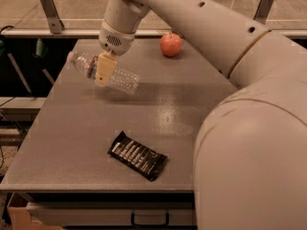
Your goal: Knock water bottle over
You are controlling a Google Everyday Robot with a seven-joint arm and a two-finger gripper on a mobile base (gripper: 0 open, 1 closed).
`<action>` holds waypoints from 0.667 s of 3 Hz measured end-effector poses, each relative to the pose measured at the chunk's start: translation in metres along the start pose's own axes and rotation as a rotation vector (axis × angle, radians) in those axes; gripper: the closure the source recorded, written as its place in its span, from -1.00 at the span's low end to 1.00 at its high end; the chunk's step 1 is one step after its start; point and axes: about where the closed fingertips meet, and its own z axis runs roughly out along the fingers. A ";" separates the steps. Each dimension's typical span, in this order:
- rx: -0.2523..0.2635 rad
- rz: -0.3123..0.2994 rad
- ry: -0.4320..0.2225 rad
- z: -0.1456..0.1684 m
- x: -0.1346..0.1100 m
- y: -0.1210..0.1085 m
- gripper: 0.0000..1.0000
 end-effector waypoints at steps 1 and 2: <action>-0.018 -0.020 0.009 0.007 -0.005 0.003 -1.00; -0.018 -0.020 0.009 0.007 -0.005 0.003 -1.00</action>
Offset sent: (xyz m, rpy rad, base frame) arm -0.0063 0.0075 -0.0062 -0.0161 0.0188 0.0362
